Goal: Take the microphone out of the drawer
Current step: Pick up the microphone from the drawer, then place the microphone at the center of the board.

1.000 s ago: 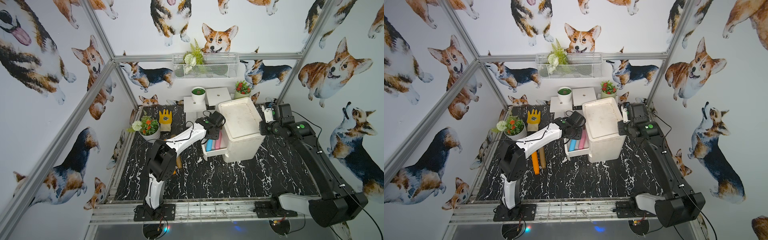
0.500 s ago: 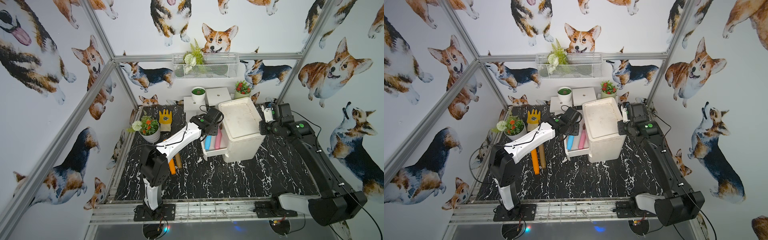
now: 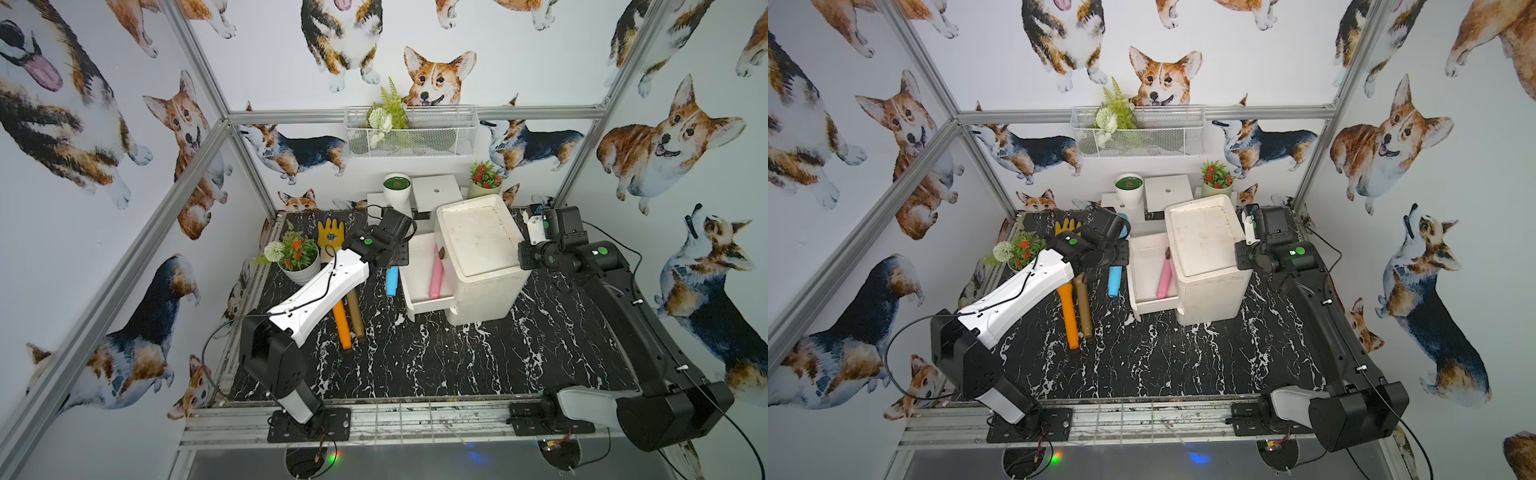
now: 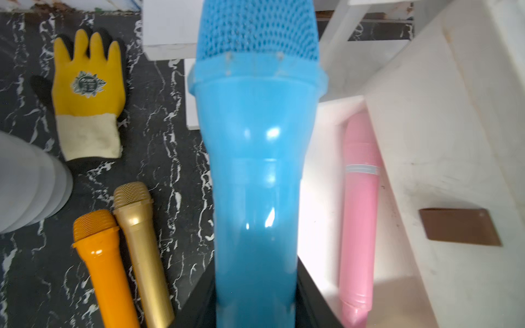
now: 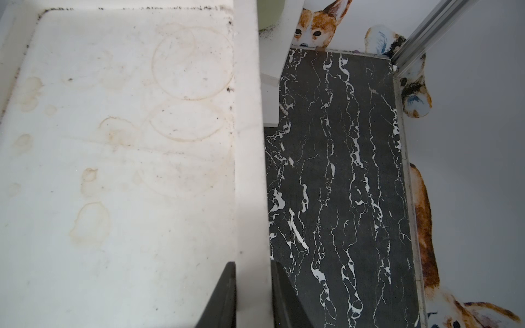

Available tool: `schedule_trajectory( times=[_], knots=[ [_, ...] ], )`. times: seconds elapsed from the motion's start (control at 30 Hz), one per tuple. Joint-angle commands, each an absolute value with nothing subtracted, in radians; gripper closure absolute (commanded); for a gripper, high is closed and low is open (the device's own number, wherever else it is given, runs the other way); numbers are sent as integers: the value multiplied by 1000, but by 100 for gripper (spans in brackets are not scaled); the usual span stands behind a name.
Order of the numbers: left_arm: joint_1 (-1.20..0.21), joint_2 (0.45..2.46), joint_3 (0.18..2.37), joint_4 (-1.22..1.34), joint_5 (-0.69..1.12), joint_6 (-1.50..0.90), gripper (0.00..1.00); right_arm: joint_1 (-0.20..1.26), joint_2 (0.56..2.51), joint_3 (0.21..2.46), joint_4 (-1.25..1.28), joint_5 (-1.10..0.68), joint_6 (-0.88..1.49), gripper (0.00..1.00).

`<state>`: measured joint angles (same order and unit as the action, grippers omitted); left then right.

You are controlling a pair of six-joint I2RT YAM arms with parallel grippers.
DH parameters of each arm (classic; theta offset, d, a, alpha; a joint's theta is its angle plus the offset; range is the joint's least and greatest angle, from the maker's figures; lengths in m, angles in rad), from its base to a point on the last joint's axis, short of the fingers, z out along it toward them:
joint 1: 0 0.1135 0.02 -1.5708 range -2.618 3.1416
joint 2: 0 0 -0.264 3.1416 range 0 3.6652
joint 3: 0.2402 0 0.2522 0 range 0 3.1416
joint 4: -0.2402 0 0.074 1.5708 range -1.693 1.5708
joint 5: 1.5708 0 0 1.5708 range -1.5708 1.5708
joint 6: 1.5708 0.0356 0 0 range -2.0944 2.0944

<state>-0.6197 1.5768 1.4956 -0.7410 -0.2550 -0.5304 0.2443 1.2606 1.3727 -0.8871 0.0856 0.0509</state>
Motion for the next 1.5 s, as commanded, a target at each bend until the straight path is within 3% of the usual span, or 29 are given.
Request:
schedule_trajectory(
  times=[0.0, 0.33, 0.7, 1.17, 1.47],
  knots=[
    [-577, 1498, 1406, -705, -247, -568, 65, 248, 1274, 1358, -1045, 90, 45, 76],
    [-384, 1258, 1088, -670, -200, -615, 65, 253, 1285, 1361, -1048, 93, 46, 76],
    [-279, 1115, 799, -653, -178, -670, 62, 258, 1297, 1366, -1052, 92, 46, 76],
    [-76, 1173, 667, -572, -15, -628, 61, 262, 1308, 1365, -1051, 91, 45, 76],
    [-35, 1245, 663, -549, 11, -585, 60, 262, 1317, 1366, -1052, 91, 44, 76]
  ],
)
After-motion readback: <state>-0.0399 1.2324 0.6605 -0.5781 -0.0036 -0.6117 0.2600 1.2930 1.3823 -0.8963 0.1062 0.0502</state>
